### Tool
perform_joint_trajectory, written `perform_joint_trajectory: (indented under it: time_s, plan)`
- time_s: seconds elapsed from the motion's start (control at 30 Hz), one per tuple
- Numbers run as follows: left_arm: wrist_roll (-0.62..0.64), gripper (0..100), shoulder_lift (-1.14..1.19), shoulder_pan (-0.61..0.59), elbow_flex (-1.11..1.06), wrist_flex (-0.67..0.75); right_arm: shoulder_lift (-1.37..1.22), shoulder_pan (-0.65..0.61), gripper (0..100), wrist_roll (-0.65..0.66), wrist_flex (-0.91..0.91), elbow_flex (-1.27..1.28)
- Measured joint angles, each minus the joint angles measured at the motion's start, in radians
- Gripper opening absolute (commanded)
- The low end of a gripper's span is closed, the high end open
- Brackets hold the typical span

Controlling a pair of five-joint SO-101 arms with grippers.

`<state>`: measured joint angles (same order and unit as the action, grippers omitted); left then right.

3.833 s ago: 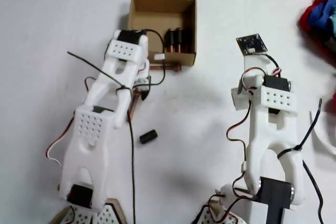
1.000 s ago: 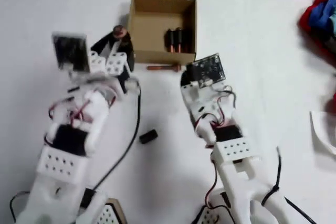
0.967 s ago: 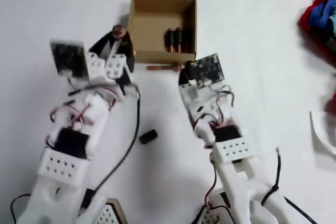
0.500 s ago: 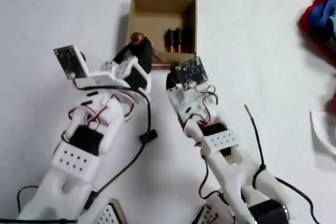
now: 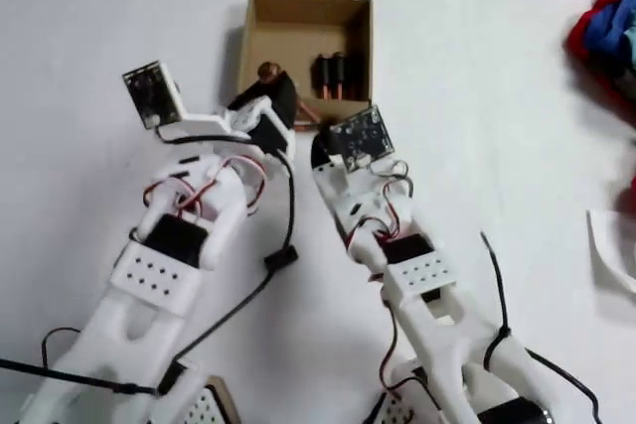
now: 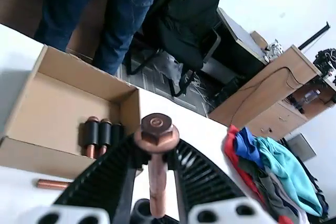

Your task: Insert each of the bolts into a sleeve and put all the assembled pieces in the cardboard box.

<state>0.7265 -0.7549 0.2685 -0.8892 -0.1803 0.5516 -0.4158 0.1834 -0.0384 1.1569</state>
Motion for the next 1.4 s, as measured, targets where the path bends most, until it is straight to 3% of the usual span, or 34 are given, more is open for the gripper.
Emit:
perform_joint_trajectory:
  time_s: [0.3, 0.47, 1.4]
  plan:
    - [-0.014, 3, 0.011, 0.057, 0.0, 0.0, 0.0, 0.0, 2.0, 0.0, 0.0, 0.0]
    - [-0.064, 3, 0.014, 0.057, 0.0, 0.0, 0.0, 0.002, 2.0, 0.0, 0.0, 0.0]
    - [-0.092, 3, 0.014, 0.04, 0.0, 0.0, 0.034, 0.0, 2.0, 0.0, 0.048, 0.0]
